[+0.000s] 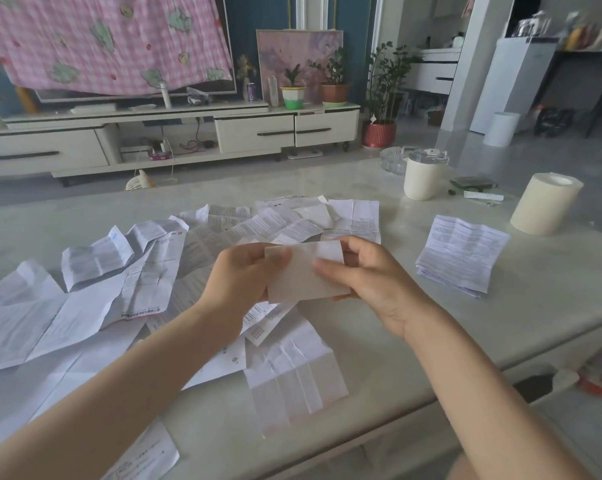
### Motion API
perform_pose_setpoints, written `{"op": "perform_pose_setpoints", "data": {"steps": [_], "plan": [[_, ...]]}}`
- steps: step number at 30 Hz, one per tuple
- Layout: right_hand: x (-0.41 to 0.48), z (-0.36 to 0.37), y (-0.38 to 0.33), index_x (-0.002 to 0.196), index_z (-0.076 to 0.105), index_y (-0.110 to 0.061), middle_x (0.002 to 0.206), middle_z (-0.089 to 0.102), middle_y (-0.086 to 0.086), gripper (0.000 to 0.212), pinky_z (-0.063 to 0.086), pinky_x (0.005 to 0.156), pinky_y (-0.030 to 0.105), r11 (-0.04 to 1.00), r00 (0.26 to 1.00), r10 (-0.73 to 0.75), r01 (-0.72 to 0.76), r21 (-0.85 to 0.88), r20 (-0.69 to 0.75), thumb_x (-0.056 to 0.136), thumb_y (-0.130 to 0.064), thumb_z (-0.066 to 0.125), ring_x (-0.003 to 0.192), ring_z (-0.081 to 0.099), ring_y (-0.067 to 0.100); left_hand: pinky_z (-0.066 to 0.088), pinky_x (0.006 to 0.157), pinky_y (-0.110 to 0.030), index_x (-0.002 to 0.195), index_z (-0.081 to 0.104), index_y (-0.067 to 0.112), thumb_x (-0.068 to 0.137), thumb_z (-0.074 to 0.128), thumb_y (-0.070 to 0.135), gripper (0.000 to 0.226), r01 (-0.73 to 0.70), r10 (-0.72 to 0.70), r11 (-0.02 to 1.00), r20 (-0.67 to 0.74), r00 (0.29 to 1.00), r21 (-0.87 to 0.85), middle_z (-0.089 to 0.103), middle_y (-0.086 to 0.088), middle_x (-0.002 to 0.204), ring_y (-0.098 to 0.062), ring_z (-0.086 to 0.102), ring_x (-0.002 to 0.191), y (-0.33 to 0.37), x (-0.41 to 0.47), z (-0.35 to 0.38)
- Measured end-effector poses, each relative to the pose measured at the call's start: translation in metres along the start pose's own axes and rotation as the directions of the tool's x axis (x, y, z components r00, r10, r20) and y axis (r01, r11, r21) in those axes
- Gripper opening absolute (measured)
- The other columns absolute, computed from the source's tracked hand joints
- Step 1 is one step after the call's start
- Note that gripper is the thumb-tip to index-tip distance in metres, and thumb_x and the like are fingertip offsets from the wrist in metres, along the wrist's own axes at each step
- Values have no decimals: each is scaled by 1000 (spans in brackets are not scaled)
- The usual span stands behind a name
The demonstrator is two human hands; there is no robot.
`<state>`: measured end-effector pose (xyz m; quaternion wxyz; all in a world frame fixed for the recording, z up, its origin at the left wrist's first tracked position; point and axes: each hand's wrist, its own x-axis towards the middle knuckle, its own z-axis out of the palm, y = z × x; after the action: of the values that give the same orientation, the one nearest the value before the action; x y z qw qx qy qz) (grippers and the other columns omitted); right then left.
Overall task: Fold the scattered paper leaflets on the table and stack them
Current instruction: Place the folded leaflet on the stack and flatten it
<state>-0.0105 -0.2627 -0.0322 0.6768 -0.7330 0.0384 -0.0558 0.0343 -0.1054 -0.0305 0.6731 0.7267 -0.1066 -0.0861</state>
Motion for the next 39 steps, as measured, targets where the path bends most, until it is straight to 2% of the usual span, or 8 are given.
{"op": "perform_pose_setpoints", "data": {"steps": [4,15,21,25,28,34,37,39], "plan": [[3,8,2,85,66,-20,72,56,-11,10,36,51,4,996,982,-72,63,-56,-175,79,-23,73,64,52,-4,53,78,-52,78,68,16,90,58,11,17,-72,74,995,-16,997,73,66,-12,77,-26,61,74,-1,-5,10],[5,6,1,78,69,-14,73,64,0,6,47,62,17,998,993,19,-12,57,-121,83,-14,68,69,58,10,45,54,-26,69,67,16,92,56,21,26,-76,70,997,-144,987,-32,59,-5,64,-18,53,59,-6,-5,17],[1,-10,4,76,66,-5,62,62,1,12,49,48,16,997,968,33,-15,75,-250,79,-15,72,47,56,3,36,54,-18,74,67,2,92,56,24,30,-219,241,966,-169,956,140,53,-2,63,-9,44,59,-6,3,29],[-2,-28,8,81,68,-6,64,62,3,5,48,49,15,1000,964,22,-16,23,-264,83,-10,68,46,54,3,34,62,-28,79,62,-10,88,61,31,42,-239,259,956,-107,960,170,50,-7,67,-16,42,65,-13,16,39],[-4,-47,13,86,68,-4,71,64,6,5,50,52,14,999,952,34,-39,-13,-305,85,-7,65,53,57,8,39,51,-23,74,66,-5,87,65,21,29,-189,198,967,-40,979,170,54,-7,62,-13,45,55,-17,23,47],[-12,-106,20,74,64,-7,59,52,3,15,39,42,16,1000,746,19,-26,0,-666,89,-7,60,38,43,3,46,45,-18,74,63,17,89,59,8,18,-193,185,968,62,981,159,67,5,67,-4,57,46,-10,38,89],[-17,-142,11,70,59,-14,50,49,-4,20,34,41,18,935,628,124,186,303,-769,89,-6,59,36,38,5,51,65,-29,79,63,13,93,51,18,20,-315,291,922,133,947,225,68,0,79,-15,62,68,3,50,114],[-16,-164,10,71,57,-17,41,46,-9,19,33,39,14,882,578,191,253,397,-793,89,-9,59,35,38,3,41,81,-22,104,64,11,97,43,23,25,-436,373,840,241,896,324,65,-2,104,-20,57,94,16,63,142]]}}
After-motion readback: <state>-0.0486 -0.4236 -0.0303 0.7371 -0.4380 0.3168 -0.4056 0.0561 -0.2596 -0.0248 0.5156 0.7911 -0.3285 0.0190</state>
